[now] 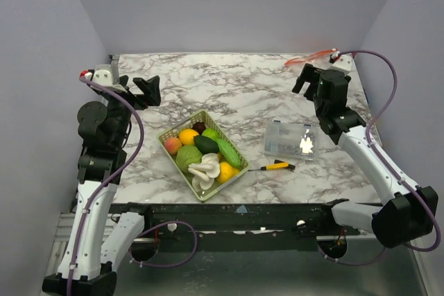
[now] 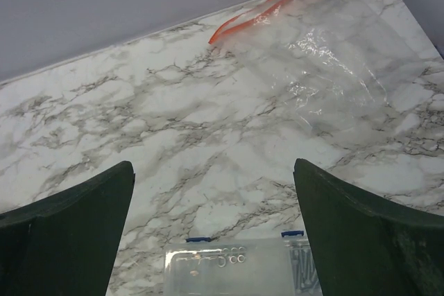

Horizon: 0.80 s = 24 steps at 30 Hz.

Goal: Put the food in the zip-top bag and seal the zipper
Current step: Pick up the zipper food storage bag at the corner of the board.

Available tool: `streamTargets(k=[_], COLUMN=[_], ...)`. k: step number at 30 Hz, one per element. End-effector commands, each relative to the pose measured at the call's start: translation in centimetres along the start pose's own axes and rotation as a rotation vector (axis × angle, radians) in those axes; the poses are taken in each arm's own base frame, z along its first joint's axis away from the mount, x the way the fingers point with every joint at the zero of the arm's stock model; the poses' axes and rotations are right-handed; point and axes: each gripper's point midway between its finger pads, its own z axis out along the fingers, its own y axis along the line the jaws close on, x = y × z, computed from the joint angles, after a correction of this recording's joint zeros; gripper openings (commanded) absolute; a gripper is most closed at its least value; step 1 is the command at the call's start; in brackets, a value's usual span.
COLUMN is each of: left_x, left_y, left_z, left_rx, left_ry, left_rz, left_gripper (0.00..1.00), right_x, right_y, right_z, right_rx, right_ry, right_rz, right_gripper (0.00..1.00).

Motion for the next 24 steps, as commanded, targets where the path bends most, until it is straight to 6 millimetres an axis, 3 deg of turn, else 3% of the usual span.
streamTargets(k=[1, 6, 9, 13, 19, 24], left_x=[2.3, 3.8, 4.8, 6.6, 9.0, 9.4], left_y=[-1.8, -3.2, -3.7, -4.9, -6.9, -8.5], left_z=[0.4, 0.9, 1.3, 2.0, 2.5, 1.8], left_rx=[0.099, 0.163, 0.185, 0.224, 0.286, 0.331], left_ry=[0.084, 0.121, 0.154, 0.218, 0.326, 0.35], left_rz=[0.006, -0.022, -0.045, -0.055, -0.053, -0.019], left_gripper=[0.99, 0.98, 0.99, 0.98, 0.99, 0.99], right_x=[-0.4, 0.5, 1.9, 2.1, 2.4, 2.4], right_y=[-1.3, -1.4, -1.2, -0.7, -0.1, 0.4], right_z=[1.0, 3.1, 5.2, 8.0, 13.7, 18.9], right_rx=[0.094, 0.152, 0.193, 0.244, 0.299, 0.35], right_ry=[-0.04, -0.014, 0.022, 0.012, -0.006, -0.04], right_rz=[0.004, -0.018, -0.013, 0.03, 0.214, 0.231], right_gripper=[1.0, 1.0, 1.0, 1.0, 1.0, 1.0])
